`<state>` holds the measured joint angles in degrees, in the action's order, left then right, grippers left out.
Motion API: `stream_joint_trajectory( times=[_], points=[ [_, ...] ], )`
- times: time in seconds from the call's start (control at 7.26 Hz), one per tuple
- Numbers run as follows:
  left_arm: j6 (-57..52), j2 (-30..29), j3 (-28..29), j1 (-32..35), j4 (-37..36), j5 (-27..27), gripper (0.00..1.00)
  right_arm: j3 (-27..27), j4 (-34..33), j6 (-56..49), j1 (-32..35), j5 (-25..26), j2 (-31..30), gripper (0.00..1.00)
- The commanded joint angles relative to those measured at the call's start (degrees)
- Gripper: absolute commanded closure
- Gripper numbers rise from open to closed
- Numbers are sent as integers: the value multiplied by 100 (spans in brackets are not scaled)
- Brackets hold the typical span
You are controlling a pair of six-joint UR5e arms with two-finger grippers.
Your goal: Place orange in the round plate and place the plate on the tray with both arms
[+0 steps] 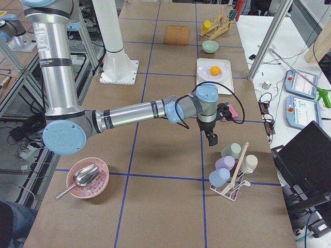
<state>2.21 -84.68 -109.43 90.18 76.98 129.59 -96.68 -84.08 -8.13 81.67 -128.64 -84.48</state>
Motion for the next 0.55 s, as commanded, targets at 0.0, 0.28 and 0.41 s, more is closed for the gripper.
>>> stream_joint_trajectory(
  times=[0.0, 0.28, 0.41],
  points=[
    [-19, 48, 44, -26, 18, 39, 0, -34, -879, -1207, 724, -4, -304, 0],
    [-19, 83, 62, -27, 10, 49, 0, -43, -1413, -1208, 771, -30, -482, 0],
    [-19, 110, 53, -27, 10, 49, 0, -157, -1731, -1208, 867, -73, -517, 0]
  ],
)
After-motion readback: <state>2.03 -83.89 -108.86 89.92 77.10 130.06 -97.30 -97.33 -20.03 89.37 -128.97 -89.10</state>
